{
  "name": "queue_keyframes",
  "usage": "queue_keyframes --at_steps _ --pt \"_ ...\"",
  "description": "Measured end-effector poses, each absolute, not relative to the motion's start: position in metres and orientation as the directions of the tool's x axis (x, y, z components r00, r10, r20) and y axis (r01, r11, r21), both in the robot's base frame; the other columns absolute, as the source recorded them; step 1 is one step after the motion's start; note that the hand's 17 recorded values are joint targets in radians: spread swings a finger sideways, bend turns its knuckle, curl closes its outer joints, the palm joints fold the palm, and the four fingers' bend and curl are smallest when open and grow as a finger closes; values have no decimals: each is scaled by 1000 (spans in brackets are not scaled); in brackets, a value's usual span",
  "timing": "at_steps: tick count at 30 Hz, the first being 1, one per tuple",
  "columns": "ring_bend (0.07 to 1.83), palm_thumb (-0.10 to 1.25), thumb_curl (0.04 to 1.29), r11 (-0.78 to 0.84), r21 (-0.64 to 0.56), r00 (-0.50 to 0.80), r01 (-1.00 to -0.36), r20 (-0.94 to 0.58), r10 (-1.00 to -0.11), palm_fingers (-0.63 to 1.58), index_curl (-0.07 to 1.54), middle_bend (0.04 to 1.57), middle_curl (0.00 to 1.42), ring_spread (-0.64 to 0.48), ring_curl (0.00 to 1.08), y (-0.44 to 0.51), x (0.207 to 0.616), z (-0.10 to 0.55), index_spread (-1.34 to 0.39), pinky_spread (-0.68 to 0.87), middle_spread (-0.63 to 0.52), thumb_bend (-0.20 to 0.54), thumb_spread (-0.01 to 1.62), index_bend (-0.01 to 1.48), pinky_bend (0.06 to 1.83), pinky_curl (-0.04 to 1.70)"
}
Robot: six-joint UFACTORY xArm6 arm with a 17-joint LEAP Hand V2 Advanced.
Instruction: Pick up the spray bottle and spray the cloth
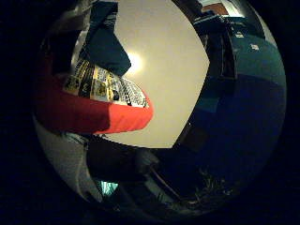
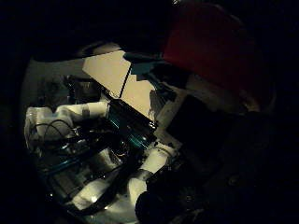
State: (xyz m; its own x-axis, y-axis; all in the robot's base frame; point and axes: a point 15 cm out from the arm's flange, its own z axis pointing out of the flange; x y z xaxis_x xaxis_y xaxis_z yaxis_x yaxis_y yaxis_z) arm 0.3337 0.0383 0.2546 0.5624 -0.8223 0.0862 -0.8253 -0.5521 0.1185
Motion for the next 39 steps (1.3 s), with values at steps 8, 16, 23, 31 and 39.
queue_keyframes --at_steps 8,16,23,31,39 --pt "1333 1050 513 -546 144 562 -826 115 -819 1129 735 1408 753 -231 842 46 359 254 -165 -195 -112 -14 1106 1280 1074 1216" --pt "1333 1050 513 -541 107 551 -834 143 -822 1129 740 1409 752 -231 843 42 370 278 -166 -196 -112 -14 1106 1284 1074 1216" --pt "1336 1050 513 -518 10 512 -855 167 -843 1130 742 1409 751 -232 843 45 378 338 -167 -196 -112 -14 1106 1283 1074 1217" --pt "1339 1050 513 -466 -203 483 -861 -38 -875 1129 743 1410 750 -232 841 124 383 392 -167 -197 -112 -14 1106 1282 1074 1217" --pt "1340 1044 518 -407 -383 514 -829 -238 -824 1128 744 1415 754 -232 839 212 400 415 -167 -197 -113 -14 1107 1282 1074 1217"
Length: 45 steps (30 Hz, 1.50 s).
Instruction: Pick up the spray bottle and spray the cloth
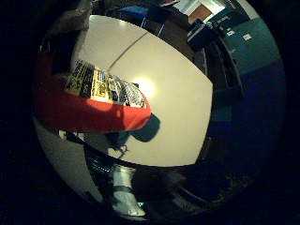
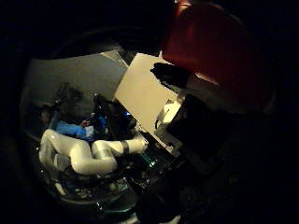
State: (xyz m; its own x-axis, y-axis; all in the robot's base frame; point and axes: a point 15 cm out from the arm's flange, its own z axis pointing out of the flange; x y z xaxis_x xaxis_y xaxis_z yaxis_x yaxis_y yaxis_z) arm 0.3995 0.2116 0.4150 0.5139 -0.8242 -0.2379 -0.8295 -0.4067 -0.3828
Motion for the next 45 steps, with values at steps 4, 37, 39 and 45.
queue_keyframes --at_steps 4,37,39,45 --pt "1341 1043 520 -332 -433 501 -838 -370 -782 1128 744 1414 755 -232 839 242 405 426 -167 -197 -113 -14 1108 1282 1074 1217" --pt "1335 1055 523 -167 -481 503 -860 -749 -431 1129 738 1409 751 -231 840 307 405 360 -166 -197 -112 -13 1105 1279 1073 1217" --pt "1335 1055 524 -171 -475 499 -863 -751 -433 1129 737 1409 751 -231 840 307 410 350 -166 -197 -112 -13 1105 1279 1073 1217" --pt "1334 1054 525 -183 -453 484 -873 -754 -444 1129 736 1410 750 -231 841 306 427 319 -166 -197 -112 -13 1105 1280 1073 1217"
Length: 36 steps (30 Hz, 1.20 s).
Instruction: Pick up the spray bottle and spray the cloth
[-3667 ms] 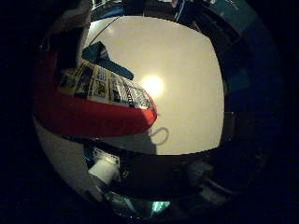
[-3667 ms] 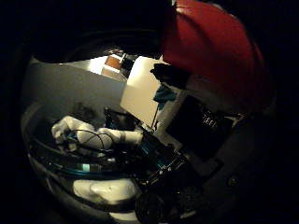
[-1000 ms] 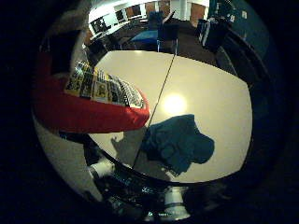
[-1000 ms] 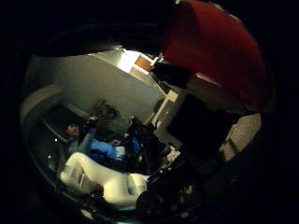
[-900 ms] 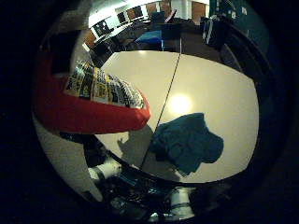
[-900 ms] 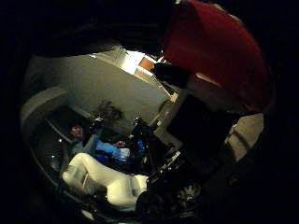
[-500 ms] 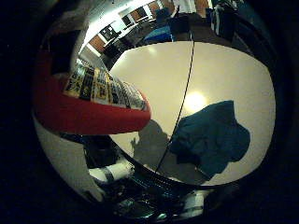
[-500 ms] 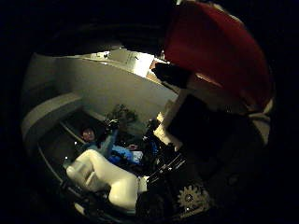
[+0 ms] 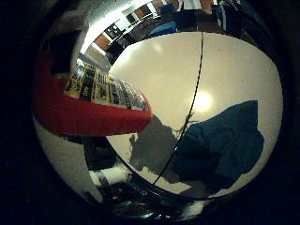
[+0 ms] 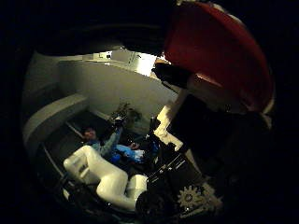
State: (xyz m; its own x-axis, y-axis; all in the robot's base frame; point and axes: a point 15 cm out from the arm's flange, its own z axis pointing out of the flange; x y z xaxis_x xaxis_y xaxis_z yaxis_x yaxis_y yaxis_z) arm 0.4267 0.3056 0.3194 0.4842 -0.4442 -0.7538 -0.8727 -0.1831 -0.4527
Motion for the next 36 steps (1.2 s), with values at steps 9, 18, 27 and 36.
queue_keyframes --at_steps 9,18,27,36 --pt "1335 1054 525 -147 -414 434 -899 -787 -439 1127 736 1408 751 -231 842 302 459 274 -165 -197 -113 -13 1105 1281 1074 1217" --pt "1323 1013 513 -143 -384 405 -912 -792 -457 1120 739 1403 752 -231 838 290 469 239 -168 -205 -113 -16 1117 1267 1077 1204" --pt "1293 955 494 -156 -371 400 -915 -797 -452 1171 702 1313 701 -211 757 291 467 225 -184 -248 -116 -22 1083 1154 1017 1083" --pt "1198 837 520 -208 -368 422 -906 -810 -407 752 595 992 603 -242 602 298 451 227 -327 -437 -188 -26 923 450 1054 839"
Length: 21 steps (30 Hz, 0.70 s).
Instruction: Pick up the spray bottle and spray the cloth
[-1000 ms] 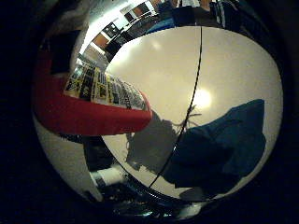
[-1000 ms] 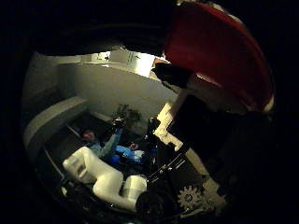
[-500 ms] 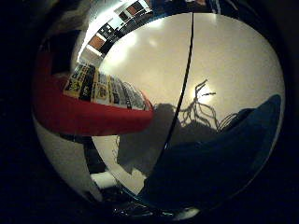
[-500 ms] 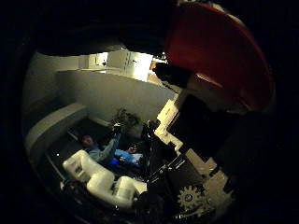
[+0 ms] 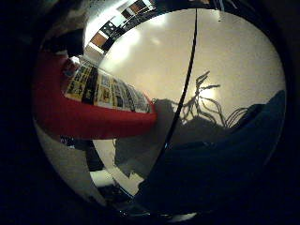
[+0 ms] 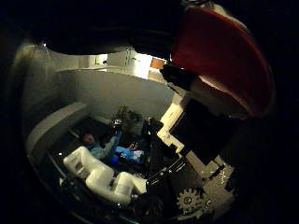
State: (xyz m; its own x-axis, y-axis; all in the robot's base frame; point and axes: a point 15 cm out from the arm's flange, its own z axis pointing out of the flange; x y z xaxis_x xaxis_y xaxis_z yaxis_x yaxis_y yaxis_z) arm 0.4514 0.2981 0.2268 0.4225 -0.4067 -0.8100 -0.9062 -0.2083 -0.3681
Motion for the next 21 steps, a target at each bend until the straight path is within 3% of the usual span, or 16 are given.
queue_keyframes --at_steps 3,6,7,14,21 --pt "1175 832 516 -215 -369 426 -904 -811 -401 590 575 868 581 -258 579 299 449 228 -383 -447 -200 -25 948 353 1022 801" --pt "1095 823 510 -215 -378 434 -900 -808 -398 438 596 810 572 -252 551 298 449 232 -415 -379 -204 -24 973 413 883 773" --pt "1007 816 505 -216 -382 439 -898 -805 -399 340 615 812 572 -241 528 297 450 234 -423 -286 -202 -25 978 487 783 763" --pt "908 795 490 -214 -380 435 -900 -804 -406 320 597 764 549 -214 467 277 453 234 -415 76 -181 -24 995 504 639 688" --pt "860 788 477 -188 -403 444 -896 -792 -419 361 574 774 545 -200 444 253 462 243 -410 217 -186 -23 1005 474 542 619"
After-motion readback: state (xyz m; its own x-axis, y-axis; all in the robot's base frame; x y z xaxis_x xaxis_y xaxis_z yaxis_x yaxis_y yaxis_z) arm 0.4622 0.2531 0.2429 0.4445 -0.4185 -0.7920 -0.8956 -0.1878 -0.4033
